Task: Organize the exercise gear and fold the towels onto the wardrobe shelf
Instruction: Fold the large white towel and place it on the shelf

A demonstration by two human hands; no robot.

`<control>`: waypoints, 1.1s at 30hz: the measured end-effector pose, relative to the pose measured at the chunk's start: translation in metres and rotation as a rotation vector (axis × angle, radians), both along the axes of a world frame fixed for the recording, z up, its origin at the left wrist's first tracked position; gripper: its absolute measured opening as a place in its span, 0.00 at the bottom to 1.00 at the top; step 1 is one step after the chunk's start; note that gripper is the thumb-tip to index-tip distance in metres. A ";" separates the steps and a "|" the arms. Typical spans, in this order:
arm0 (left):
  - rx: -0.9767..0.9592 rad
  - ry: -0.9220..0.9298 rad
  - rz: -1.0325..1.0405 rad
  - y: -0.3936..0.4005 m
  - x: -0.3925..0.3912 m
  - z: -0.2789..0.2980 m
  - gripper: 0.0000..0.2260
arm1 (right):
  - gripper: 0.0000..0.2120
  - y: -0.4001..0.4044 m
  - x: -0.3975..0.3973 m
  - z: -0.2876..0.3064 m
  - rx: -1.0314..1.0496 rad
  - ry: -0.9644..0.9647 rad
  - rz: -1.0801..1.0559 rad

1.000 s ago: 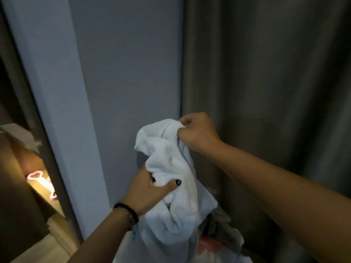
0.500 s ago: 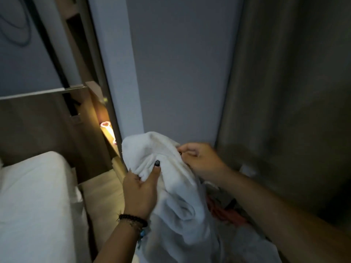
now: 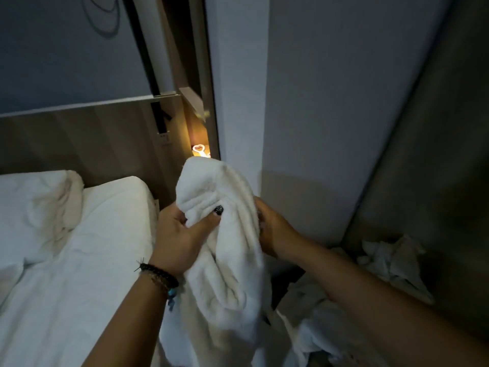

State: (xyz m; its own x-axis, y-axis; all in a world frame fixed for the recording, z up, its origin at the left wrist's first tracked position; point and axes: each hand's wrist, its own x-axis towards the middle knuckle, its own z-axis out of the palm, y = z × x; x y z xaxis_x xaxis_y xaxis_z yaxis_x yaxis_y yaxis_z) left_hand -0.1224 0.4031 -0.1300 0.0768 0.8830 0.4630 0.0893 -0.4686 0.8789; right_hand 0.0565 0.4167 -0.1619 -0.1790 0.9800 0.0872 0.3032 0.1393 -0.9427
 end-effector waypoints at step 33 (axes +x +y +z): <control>-0.220 -0.124 0.569 0.333 -0.135 -0.028 0.10 | 0.09 0.288 -0.154 0.029 -0.207 0.392 -0.406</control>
State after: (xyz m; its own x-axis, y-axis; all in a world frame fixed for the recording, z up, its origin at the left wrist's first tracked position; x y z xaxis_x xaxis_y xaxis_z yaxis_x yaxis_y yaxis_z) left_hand -0.2573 0.7358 -0.1578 -0.4767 0.8453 0.2413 0.1632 -0.1847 0.9692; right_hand -0.0973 0.7046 -0.1330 0.2204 0.9669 -0.1289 -0.0825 -0.1132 -0.9901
